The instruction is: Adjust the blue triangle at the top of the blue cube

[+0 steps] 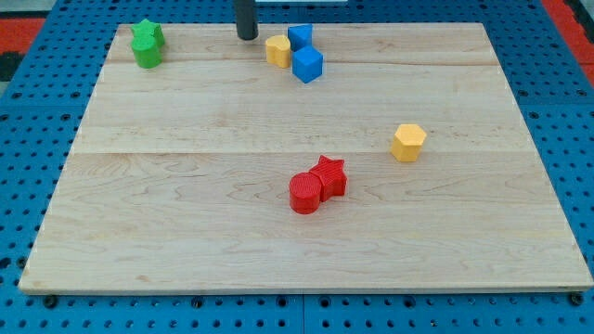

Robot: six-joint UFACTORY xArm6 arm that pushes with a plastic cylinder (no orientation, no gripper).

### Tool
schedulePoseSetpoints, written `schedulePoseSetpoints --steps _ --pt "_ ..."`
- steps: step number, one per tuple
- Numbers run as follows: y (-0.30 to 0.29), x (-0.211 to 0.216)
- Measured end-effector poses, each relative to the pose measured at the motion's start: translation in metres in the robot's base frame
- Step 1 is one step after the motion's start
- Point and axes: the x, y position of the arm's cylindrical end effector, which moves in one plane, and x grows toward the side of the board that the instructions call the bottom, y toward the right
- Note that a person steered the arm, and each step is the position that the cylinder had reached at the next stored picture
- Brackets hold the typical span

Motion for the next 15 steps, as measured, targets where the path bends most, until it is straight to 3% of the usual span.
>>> schedulePoseSetpoints --steps 2,7,8,9,10,12,13,14,15 --pt "0.073 0.009" --pt "0.084 0.011" --pt "0.128 -0.005" --pt "0.176 0.044" --pt "0.134 0.057" --pt "0.104 0.043" --pt "0.154 0.046" --pt "0.251 0.08" --pt "0.342 0.142"
